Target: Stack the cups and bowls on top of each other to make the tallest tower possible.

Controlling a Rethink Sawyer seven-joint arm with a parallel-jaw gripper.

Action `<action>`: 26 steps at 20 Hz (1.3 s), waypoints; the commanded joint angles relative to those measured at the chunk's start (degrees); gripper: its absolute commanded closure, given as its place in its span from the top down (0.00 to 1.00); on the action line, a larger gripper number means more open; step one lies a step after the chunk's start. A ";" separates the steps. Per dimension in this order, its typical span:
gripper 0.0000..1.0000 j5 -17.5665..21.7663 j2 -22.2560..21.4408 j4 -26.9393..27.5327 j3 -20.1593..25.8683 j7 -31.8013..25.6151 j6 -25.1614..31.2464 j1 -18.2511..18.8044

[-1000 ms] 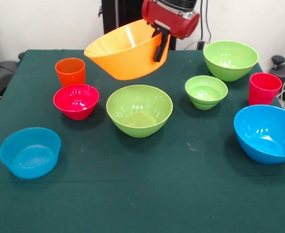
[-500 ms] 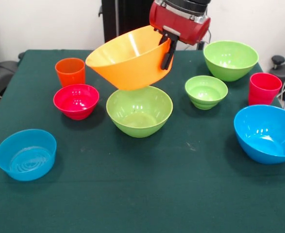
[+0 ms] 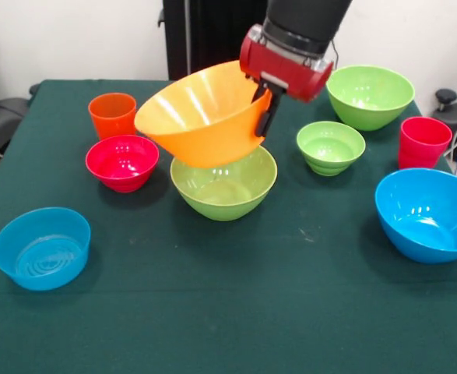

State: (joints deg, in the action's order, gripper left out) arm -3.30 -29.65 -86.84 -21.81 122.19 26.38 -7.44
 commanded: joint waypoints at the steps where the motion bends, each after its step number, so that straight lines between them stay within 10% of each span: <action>1: 0.00 5.67 5.66 1.51 7.78 -1.87 -2.87 0.99; 15: 0.00 7.30 7.30 0.43 12.20 -1.16 -6.50 2.40; 16: 1.00 7.46 7.21 0.36 12.33 -1.07 -6.75 2.39; 26: 1.00 6.60 4.39 1.51 11.94 -2.74 0.56 2.82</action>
State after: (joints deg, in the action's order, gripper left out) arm -0.29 -24.09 -86.81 -16.48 122.19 22.31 -5.87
